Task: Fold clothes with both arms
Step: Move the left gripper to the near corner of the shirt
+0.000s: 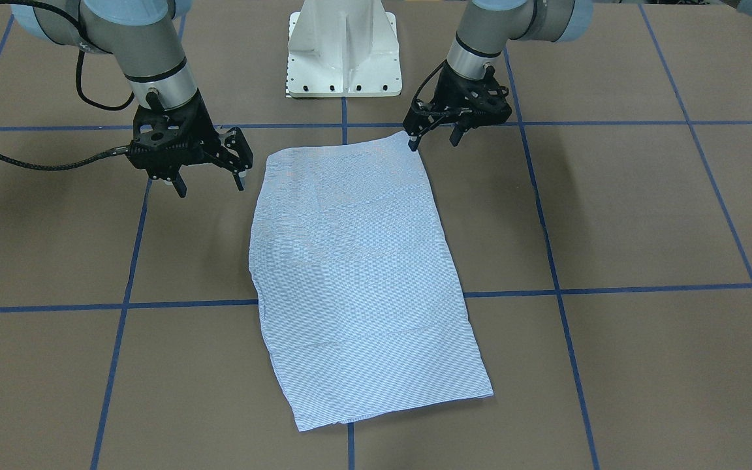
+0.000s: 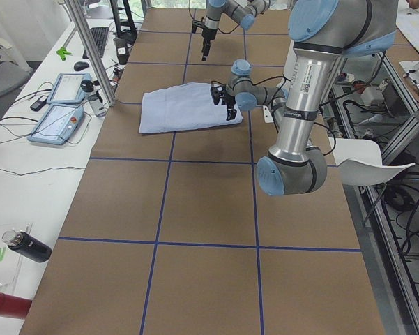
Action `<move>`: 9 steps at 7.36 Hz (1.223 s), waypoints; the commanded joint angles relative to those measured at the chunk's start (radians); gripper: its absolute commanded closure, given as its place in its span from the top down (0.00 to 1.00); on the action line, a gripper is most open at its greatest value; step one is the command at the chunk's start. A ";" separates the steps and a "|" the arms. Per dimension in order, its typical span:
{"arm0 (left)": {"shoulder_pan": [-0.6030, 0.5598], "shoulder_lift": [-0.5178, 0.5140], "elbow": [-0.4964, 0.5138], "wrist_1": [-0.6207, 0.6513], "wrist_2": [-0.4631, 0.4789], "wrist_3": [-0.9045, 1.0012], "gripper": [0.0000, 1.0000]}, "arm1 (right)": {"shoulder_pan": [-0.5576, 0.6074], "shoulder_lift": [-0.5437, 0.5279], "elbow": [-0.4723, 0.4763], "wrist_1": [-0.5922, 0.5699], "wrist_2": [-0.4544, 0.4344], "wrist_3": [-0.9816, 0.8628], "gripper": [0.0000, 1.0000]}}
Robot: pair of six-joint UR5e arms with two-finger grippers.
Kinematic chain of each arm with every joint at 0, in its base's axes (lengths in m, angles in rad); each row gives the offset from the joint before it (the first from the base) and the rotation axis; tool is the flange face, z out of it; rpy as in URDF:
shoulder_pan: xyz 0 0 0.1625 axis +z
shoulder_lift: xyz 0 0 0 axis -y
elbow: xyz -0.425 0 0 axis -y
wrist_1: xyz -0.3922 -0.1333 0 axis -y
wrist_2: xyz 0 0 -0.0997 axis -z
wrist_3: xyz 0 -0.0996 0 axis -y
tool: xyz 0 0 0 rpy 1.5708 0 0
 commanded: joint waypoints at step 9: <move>0.123 -0.059 0.138 -0.041 0.003 -0.009 0.64 | -0.003 0.002 -0.009 0.002 0.000 0.000 1.00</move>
